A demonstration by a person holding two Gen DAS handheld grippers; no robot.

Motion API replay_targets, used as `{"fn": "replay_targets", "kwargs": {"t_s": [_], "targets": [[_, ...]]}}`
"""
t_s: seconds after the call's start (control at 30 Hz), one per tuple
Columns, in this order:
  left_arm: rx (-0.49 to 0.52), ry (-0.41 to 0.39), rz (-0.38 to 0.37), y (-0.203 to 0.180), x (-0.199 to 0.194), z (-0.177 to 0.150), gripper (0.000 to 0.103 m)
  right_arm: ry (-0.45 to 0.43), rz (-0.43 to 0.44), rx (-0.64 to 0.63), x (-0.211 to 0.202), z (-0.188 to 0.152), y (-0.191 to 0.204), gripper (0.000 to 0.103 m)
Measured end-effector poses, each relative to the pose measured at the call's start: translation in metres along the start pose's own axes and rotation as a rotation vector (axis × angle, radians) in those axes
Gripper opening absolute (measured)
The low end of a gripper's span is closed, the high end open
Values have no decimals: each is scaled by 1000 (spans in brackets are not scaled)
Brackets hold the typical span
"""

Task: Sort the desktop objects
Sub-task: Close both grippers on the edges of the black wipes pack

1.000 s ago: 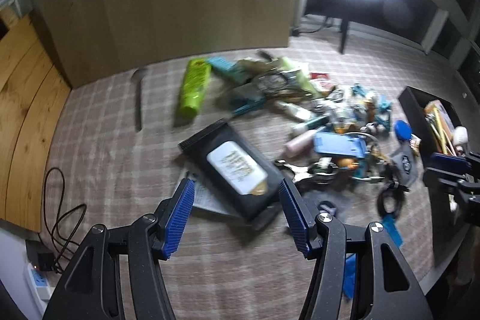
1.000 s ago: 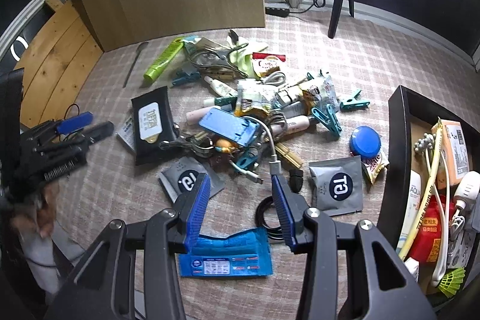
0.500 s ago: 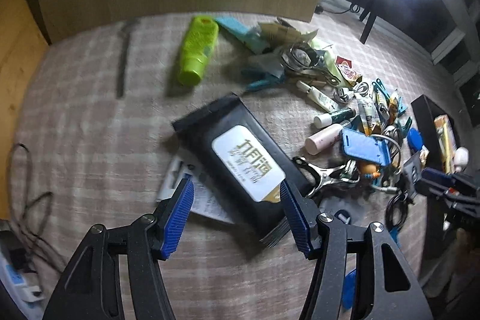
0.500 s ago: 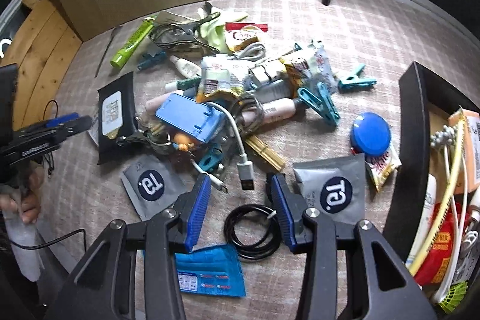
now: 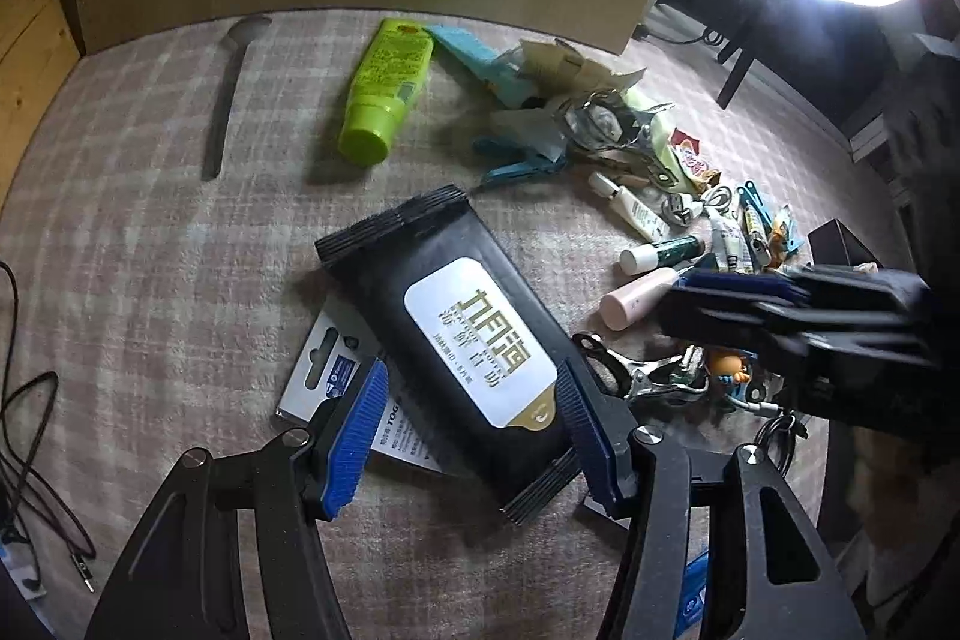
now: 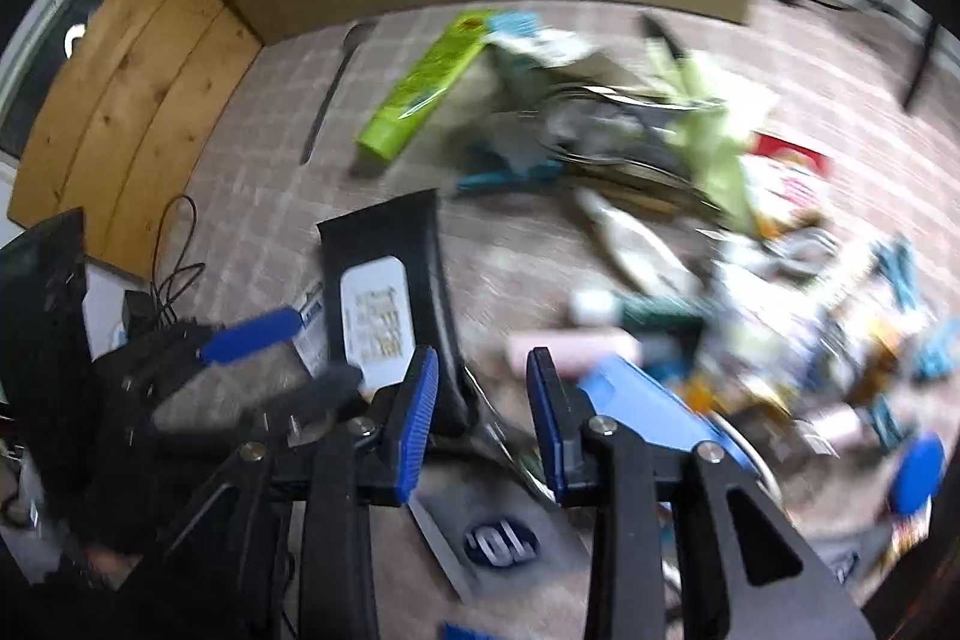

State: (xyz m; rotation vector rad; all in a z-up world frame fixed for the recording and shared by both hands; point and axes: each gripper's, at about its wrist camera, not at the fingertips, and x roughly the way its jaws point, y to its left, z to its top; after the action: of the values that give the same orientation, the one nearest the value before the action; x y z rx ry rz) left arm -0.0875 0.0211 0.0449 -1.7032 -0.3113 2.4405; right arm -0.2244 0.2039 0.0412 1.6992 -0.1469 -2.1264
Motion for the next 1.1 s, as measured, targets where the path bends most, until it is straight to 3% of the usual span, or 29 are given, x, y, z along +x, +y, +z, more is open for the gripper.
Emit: {"fn": "replay_targets", "kwargs": {"t_s": [0.23, 0.57, 0.87, 1.1], "targets": [[-9, 14, -34, 3, 9, -4, 53, 102, 28, -27, 47, 15, 15, 30], [-54, -6, -93, 16, 18, 1, 50, 134, 102, 11, 58, 25, 17, 31], [-77, -26, -102, 14, 7, -3, 47, 103, 108, 4, 48, 22, 26, 31], [-53, -83, -67, -2, -21, 1, 47, 43, 140, 9, 18, 21, 28, 31]]}}
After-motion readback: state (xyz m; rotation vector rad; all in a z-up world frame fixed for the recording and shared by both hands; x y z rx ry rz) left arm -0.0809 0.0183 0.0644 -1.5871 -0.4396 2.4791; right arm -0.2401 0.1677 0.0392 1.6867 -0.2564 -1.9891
